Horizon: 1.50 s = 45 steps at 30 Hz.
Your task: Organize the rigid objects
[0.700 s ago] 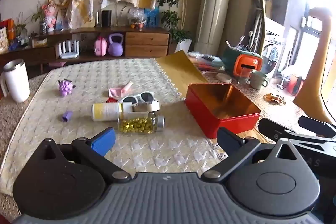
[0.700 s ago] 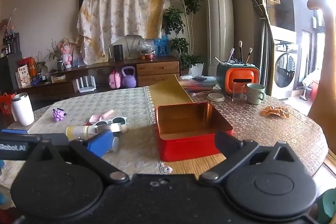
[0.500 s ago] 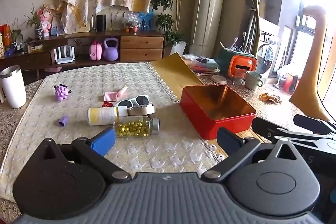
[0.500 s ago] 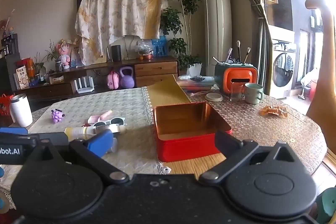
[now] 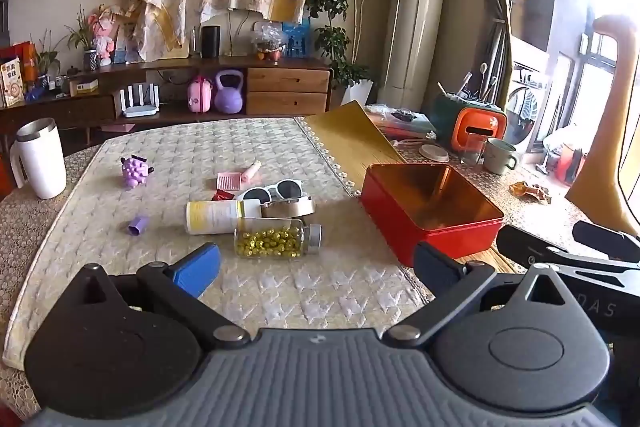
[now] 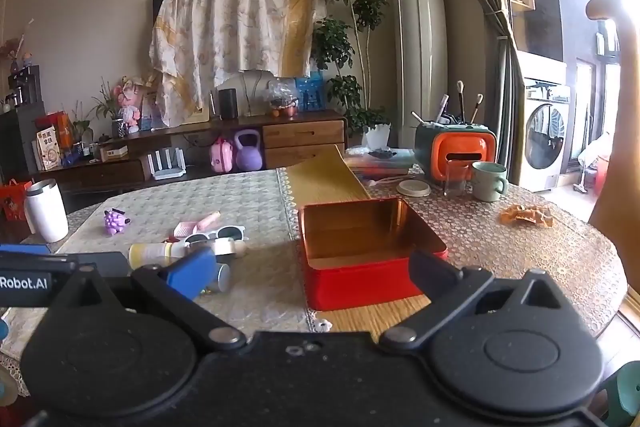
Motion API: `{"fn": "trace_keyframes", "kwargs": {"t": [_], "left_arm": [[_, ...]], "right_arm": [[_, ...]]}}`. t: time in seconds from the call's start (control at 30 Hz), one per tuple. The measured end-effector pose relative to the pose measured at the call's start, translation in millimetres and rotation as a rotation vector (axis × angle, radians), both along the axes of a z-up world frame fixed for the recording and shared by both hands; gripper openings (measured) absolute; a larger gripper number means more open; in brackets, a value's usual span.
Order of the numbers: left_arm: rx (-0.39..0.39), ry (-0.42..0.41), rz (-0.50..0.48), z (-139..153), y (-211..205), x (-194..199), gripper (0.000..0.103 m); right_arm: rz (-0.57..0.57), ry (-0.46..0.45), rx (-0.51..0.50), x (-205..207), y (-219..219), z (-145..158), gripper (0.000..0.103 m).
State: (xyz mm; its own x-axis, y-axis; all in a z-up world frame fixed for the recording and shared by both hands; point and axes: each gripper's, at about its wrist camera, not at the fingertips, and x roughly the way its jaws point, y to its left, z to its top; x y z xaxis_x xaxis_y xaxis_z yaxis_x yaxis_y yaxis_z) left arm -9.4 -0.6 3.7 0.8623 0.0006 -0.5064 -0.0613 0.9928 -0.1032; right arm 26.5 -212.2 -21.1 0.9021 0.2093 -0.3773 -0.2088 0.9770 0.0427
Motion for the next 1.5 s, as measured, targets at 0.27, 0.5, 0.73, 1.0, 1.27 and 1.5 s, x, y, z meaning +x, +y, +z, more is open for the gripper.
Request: {"fn": "trace_keyframes", "kwargs": {"t": [0.27, 0.5, 0.73, 1.0, 1.27, 1.5], "left_arm": [[-0.007, 0.020, 0.012, -2, 2, 0, 0.103], [-0.027, 0.015, 0.003, -2, 4, -2, 0.103], [-0.028, 0.025, 0.010, -2, 5, -1, 0.103], [-0.047, 0.045, 0.013, -4, 6, 2, 0.103], [-0.042, 0.062, 0.043, -12, 17, 11, 0.103], [-0.013, 0.061, 0.137, -26, 52, 28, 0.103]], "right_arm": [[0.016, -0.015, 0.000, -1, 0, 0, 0.103], [0.017, -0.017, 0.001, -1, 1, 0, 0.103], [0.022, -0.013, -0.002, -1, 3, 0, 0.103], [0.078, -0.041, 0.000, -4, 7, 1, 0.103], [0.152, -0.029, -0.029, 5, 18, -4, 0.103], [0.269, -0.023, -0.062, 23, 41, -15, 0.103]]}}
